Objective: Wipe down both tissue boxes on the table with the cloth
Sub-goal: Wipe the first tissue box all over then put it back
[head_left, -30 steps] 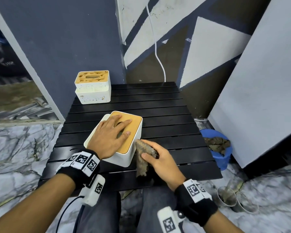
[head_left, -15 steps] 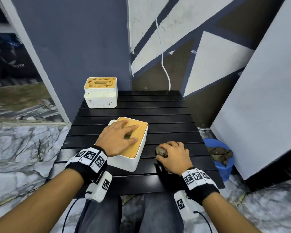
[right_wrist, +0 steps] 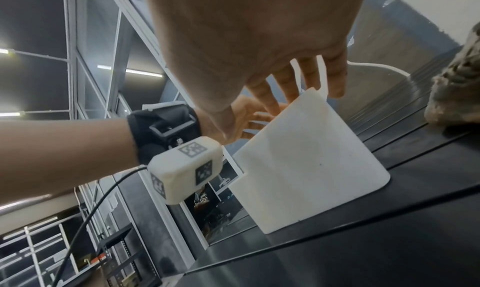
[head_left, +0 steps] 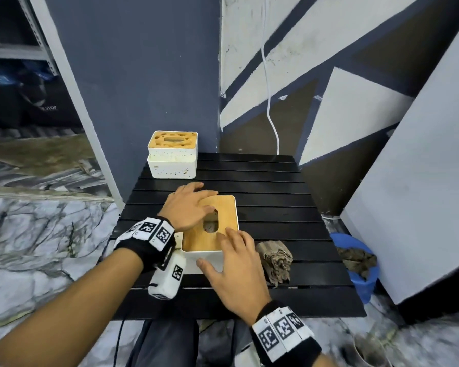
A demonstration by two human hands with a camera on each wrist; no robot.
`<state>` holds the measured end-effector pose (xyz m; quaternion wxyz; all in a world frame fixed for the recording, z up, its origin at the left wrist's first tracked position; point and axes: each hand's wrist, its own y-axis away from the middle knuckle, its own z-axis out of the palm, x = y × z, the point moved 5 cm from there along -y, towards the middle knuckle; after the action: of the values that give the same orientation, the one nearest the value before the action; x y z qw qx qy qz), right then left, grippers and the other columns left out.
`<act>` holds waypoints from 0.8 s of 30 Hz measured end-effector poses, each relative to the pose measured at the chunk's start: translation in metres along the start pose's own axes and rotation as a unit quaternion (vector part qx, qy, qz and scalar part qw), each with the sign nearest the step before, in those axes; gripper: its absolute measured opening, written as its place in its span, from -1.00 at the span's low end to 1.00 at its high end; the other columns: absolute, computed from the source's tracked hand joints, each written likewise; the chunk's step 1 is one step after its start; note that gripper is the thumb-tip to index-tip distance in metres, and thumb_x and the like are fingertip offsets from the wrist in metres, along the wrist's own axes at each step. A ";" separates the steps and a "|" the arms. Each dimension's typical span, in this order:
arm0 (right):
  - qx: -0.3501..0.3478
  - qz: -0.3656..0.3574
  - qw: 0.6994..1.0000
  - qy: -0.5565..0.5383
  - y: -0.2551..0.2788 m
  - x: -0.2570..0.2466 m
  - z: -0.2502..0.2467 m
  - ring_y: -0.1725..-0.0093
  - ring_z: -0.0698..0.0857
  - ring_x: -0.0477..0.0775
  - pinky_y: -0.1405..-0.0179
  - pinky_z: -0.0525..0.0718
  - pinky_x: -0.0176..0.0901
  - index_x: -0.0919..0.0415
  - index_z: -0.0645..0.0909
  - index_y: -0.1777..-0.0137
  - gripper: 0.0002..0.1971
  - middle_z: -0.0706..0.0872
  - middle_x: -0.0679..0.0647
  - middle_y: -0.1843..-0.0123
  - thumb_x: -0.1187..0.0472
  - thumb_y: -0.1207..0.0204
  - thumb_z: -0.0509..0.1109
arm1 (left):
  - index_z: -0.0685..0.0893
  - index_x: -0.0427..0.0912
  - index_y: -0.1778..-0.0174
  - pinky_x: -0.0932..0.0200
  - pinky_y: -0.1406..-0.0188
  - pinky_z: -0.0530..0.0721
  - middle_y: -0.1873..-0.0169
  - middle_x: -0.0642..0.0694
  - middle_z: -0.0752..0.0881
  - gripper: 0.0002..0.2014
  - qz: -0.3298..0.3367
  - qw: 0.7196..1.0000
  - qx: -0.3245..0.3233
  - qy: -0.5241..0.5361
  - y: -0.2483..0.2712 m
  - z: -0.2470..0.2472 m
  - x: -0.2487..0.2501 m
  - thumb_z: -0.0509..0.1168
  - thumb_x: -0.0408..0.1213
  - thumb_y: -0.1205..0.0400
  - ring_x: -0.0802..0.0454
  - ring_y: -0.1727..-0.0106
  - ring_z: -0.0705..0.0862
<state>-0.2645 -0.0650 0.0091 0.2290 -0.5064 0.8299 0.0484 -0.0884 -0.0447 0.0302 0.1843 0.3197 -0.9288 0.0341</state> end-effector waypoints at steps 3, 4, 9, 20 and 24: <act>-0.040 0.017 0.998 0.048 -0.003 0.007 0.007 -0.66 -0.06 0.08 -0.58 0.19 0.07 0.11 0.12 -0.62 -0.22 0.05 0.01 -0.70 -0.37 -0.52 0.05 | 0.40 0.22 -0.60 -0.14 -0.67 0.14 -0.70 -0.02 0.20 -0.55 0.019 0.998 -0.058 0.034 0.002 0.006 -0.026 0.17 0.01 -0.75 -0.07 -0.70 0.17; -0.054 0.020 0.996 0.067 -0.005 0.009 0.008 -0.67 -0.12 0.08 -0.59 0.16 0.10 0.11 0.05 -0.64 -0.17 -0.01 0.01 -0.71 -0.40 -0.51 0.00 | 0.39 0.20 -0.61 -0.14 -0.67 0.16 -0.70 -0.02 0.19 -0.54 0.018 0.996 -0.071 0.060 0.003 0.007 -0.033 0.19 -0.02 -0.76 -0.06 -0.69 0.19; -0.095 0.029 0.990 0.104 -0.031 0.021 0.003 -0.68 -0.18 0.14 -0.61 0.04 0.23 0.18 -0.01 -0.65 -0.04 -0.08 0.06 -0.71 -0.50 -0.42 -0.08 | 0.44 0.11 -0.60 0.03 -0.65 0.21 -0.61 -0.06 0.27 -0.54 0.021 0.991 -0.043 0.124 0.011 0.009 -0.049 0.24 -0.06 -0.74 -0.03 -0.62 0.29; -0.103 0.013 0.994 -0.014 -0.072 0.041 -0.013 -0.67 -0.21 0.04 -0.61 -0.03 0.20 0.03 0.06 -0.65 -0.10 -0.13 -0.02 -0.71 -0.37 -0.42 0.29 | 0.55 0.08 -0.48 0.24 -0.37 0.34 -0.33 -0.02 0.35 -0.58 -0.029 0.983 0.036 0.179 0.028 0.008 -0.058 0.35 -0.09 -0.68 0.07 -0.36 0.42; -0.027 0.013 0.993 -0.118 -0.032 0.036 -0.007 -0.62 0.08 -0.07 -0.61 0.14 -0.05 -0.12 0.24 -0.56 -0.18 0.08 -0.16 -0.66 -0.25 -0.32 0.48 | 0.43 0.23 -0.54 0.20 -0.57 0.20 -0.59 0.05 0.19 -0.39 0.031 0.974 -0.003 0.224 0.031 0.013 -0.062 0.47 -0.16 -0.59 0.12 -0.59 0.23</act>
<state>-0.2533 -0.1123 0.0044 0.3112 -0.4924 0.8019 0.1330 -0.0661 0.0140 -0.0029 0.3875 0.2747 -0.8734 0.1076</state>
